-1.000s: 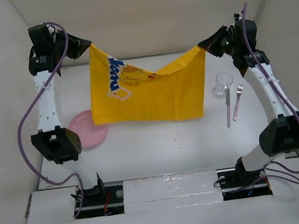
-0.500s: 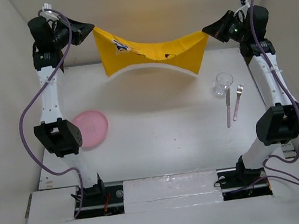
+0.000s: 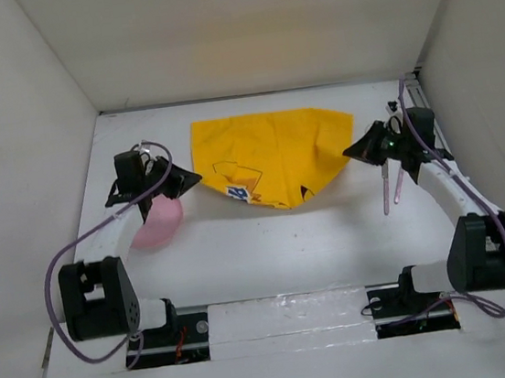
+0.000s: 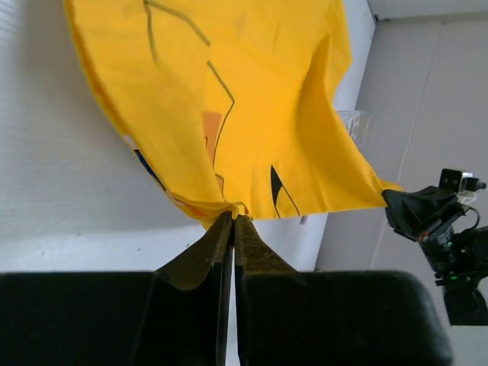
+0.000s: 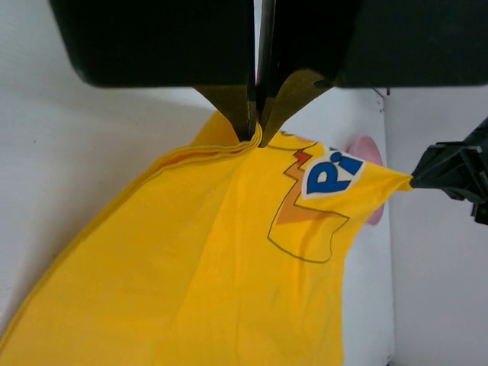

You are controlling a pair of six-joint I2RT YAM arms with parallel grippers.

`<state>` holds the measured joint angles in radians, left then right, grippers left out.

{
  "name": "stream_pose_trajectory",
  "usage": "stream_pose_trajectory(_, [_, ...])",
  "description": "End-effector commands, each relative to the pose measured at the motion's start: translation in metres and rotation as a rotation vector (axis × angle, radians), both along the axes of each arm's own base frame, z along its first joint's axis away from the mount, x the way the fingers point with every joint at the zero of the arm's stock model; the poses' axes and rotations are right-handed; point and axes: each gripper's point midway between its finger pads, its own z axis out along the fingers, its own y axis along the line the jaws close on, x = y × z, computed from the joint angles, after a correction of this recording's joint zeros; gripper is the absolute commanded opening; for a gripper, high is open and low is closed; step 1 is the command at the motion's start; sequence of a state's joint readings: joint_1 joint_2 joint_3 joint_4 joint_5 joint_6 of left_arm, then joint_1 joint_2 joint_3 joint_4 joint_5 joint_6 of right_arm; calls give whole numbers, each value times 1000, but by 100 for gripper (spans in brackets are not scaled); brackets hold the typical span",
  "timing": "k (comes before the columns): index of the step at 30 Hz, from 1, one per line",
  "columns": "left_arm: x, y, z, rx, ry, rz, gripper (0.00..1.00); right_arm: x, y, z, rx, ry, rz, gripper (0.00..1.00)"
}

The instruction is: Set the dinner table for one person

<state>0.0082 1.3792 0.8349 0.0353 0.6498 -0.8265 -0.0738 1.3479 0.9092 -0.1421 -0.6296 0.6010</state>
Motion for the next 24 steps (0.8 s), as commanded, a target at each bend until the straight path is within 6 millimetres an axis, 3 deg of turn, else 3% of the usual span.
stream_pose_trajectory(1, [-13,9,33,104,-185,-25,0,-10,-1,35,-39,-191,39,5])
stream_pose_trajectory(3, [-25,8,26,110,-158,-44,0,-17,1,35,-34,-184,47,28])
stream_pose_trajectory(6, [-46,8,14,130,-100,-65,4,-32,1,30,-45,-162,55,37])
stream_pose_trajectory(7, [-49,8,14,130,-94,-66,22,-35,0,34,-51,-167,46,47])
stream_pose_trajectory(9, [-57,10,17,137,-84,-57,54,-41,-4,29,-75,-147,23,86])
stream_pose_trajectory(10, [-60,10,17,143,-84,-62,99,-43,-6,31,-89,-144,17,91])
stream_pose_trajectory(11, [-60,7,29,135,-111,-83,100,-49,-7,36,-103,-130,11,100])
stream_pose_trajectory(13, [-65,7,37,141,-103,-88,100,-51,-14,41,-144,-129,-17,100])
stream_pose_trajectory(14, [-65,8,52,151,-140,-92,100,-57,-17,43,-162,-123,-26,100])
stream_pose_trajectory(18, [-58,24,64,228,-125,0,100,-54,-25,45,-258,-104,-85,100])
stream_pose_trajectory(20, [-43,21,62,194,-127,1,100,-44,-22,39,-279,-93,-87,100])
stream_pose_trajectory(24, [-21,7,21,89,-7,-45,100,-13,-6,4,-357,30,-16,100])
